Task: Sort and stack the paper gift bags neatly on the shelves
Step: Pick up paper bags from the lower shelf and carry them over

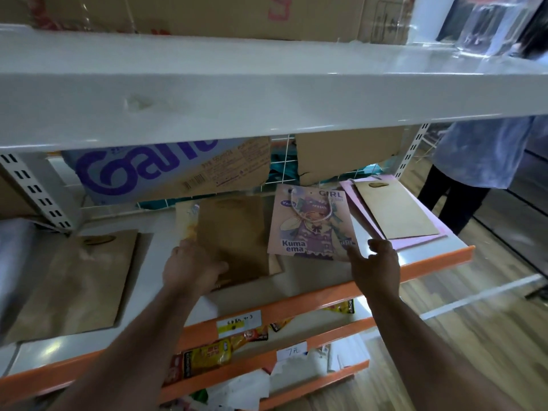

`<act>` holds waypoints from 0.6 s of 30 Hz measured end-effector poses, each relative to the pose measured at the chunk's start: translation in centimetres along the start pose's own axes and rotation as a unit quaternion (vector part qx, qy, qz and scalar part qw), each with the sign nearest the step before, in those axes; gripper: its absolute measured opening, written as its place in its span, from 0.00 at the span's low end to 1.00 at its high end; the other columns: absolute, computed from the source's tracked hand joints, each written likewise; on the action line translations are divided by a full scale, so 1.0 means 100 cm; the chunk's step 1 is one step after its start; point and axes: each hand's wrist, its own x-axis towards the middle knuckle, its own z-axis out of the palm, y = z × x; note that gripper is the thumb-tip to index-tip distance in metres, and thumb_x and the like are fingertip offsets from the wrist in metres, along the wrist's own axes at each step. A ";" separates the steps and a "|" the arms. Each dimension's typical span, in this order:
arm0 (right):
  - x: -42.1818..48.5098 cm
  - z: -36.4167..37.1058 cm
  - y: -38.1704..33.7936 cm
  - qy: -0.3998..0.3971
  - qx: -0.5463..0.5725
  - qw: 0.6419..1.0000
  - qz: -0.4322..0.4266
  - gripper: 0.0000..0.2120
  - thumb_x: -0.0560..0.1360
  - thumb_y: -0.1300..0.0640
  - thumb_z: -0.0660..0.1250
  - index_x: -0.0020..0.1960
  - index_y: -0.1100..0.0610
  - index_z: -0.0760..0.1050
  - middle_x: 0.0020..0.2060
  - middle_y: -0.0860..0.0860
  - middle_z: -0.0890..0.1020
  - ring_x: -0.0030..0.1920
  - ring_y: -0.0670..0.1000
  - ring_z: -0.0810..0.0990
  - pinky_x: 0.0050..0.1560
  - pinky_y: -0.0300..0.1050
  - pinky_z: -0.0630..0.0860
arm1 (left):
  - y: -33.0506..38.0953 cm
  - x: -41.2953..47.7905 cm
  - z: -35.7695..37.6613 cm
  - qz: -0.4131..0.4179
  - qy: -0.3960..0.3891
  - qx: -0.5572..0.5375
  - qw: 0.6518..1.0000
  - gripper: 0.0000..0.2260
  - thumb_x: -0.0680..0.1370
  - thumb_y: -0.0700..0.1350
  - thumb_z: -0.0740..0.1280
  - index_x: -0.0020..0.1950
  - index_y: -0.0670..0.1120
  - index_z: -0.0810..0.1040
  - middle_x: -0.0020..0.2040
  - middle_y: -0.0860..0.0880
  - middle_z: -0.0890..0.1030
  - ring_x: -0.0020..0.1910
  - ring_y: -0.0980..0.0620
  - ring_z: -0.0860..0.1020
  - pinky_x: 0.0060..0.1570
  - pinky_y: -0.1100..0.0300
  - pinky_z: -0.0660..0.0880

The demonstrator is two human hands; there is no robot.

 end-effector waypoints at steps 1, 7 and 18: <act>-0.001 -0.001 0.000 0.004 0.005 1.000 0.004 0.27 0.74 0.47 0.73 0.67 0.60 0.72 0.64 0.57 0.77 0.61 0.58 0.77 0.59 0.51 0.75 | -0.002 0.000 0.000 0.001 0.010 -0.027 1.000 0.24 0.70 0.54 0.74 0.58 0.42 0.72 0.49 0.45 0.78 0.46 0.45 0.79 0.46 0.52 0.79; 0.013 -0.011 0.004 0.010 0.023 0.999 0.022 0.22 0.76 0.54 0.71 0.66 0.59 0.73 0.62 0.56 0.79 0.58 0.56 0.79 0.52 0.43 0.68 | 0.005 0.009 -0.016 -0.057 0.055 -0.255 0.964 0.11 0.80 0.45 0.63 0.59 0.40 0.73 0.49 0.42 0.79 0.42 0.45 0.78 0.37 0.52 0.75; 0.129 -0.058 0.048 -0.002 -0.141 0.989 -0.034 0.30 0.72 0.42 0.71 0.67 0.58 0.73 0.62 0.58 0.79 0.63 0.60 0.75 0.62 0.53 0.73 | 0.107 -0.026 0.009 -0.086 0.044 -0.528 0.844 0.07 0.82 0.39 0.63 0.59 0.46 0.75 0.51 0.43 0.78 0.41 0.45 0.77 0.36 0.54 0.74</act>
